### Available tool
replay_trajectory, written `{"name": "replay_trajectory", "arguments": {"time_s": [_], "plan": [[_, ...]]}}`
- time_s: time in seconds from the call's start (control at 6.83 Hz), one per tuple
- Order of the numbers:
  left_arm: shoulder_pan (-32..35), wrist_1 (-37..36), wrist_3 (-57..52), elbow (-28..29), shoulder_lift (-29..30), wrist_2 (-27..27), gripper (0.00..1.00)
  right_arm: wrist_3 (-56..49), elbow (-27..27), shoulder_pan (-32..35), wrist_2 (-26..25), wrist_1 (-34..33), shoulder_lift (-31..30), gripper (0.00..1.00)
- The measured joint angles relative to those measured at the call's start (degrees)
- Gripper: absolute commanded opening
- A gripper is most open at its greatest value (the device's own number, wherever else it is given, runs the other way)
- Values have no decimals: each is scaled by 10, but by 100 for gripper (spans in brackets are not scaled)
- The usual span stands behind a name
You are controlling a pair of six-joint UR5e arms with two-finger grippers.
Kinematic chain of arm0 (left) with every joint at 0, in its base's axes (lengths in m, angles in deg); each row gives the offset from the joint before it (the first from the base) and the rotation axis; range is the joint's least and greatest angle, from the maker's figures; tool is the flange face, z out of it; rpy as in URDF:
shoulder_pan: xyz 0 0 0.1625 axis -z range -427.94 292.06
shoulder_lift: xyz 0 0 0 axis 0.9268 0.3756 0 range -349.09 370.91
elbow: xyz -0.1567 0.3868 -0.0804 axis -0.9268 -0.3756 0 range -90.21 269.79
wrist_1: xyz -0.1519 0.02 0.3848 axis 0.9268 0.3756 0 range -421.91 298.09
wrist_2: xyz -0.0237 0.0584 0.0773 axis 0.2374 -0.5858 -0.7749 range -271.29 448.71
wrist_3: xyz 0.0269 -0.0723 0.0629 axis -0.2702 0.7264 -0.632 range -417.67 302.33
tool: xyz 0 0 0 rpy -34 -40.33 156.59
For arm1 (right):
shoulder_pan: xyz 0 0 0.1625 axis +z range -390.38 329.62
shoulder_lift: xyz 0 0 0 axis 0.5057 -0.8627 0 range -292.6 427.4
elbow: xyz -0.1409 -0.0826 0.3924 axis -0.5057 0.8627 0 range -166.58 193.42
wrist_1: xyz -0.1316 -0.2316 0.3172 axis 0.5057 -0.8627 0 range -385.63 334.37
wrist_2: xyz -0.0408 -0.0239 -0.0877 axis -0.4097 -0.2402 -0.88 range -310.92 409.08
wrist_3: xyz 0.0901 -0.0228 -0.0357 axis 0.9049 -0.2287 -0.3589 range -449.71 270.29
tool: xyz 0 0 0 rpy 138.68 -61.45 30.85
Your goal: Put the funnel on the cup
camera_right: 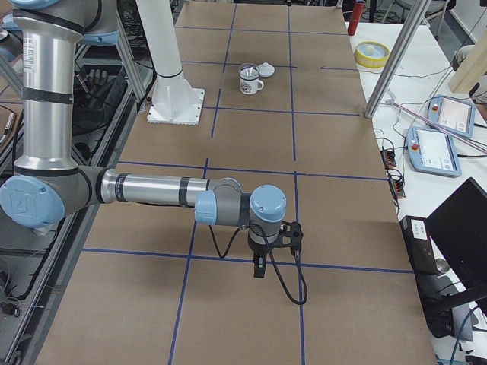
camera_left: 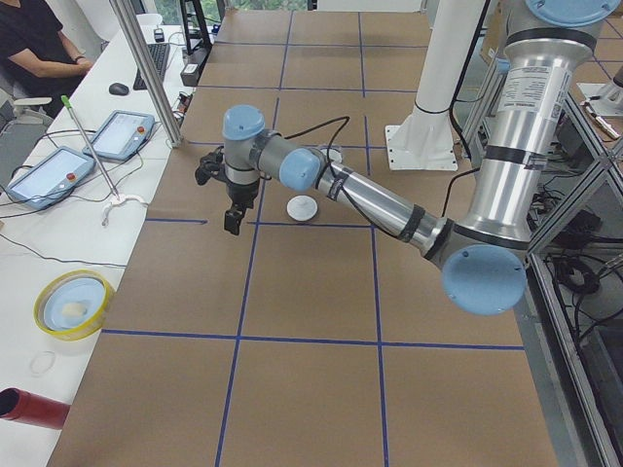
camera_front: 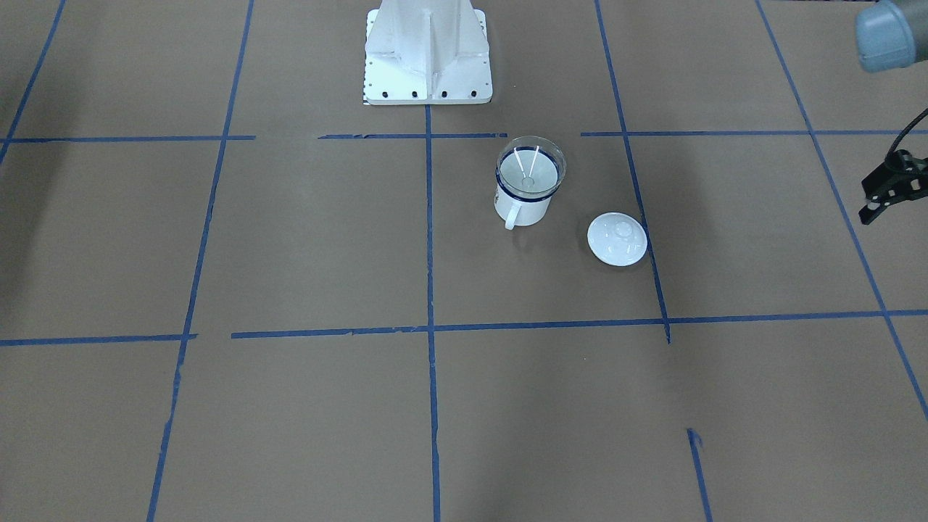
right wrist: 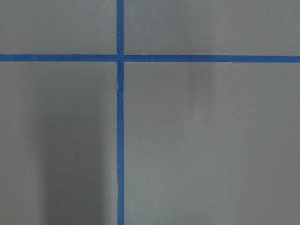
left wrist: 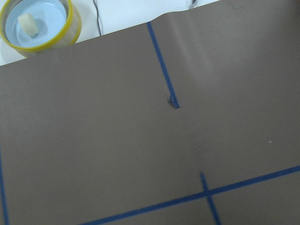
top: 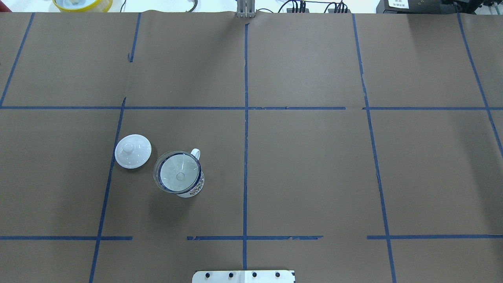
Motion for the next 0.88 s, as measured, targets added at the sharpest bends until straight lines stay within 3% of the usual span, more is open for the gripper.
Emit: {"name": "replay_trajectory", "arguments": {"time_s": [0.29,0.59,0.88], "plan": [[68,0,-121,30,-82,23,100,0,0,0,0,0,0,100],[118,1,-195,87,-102,25,100,0,0,0,0,0,0,100],[134,-3,-208,109,-106,25,100,0,0,0,0,0,0,100]]}}
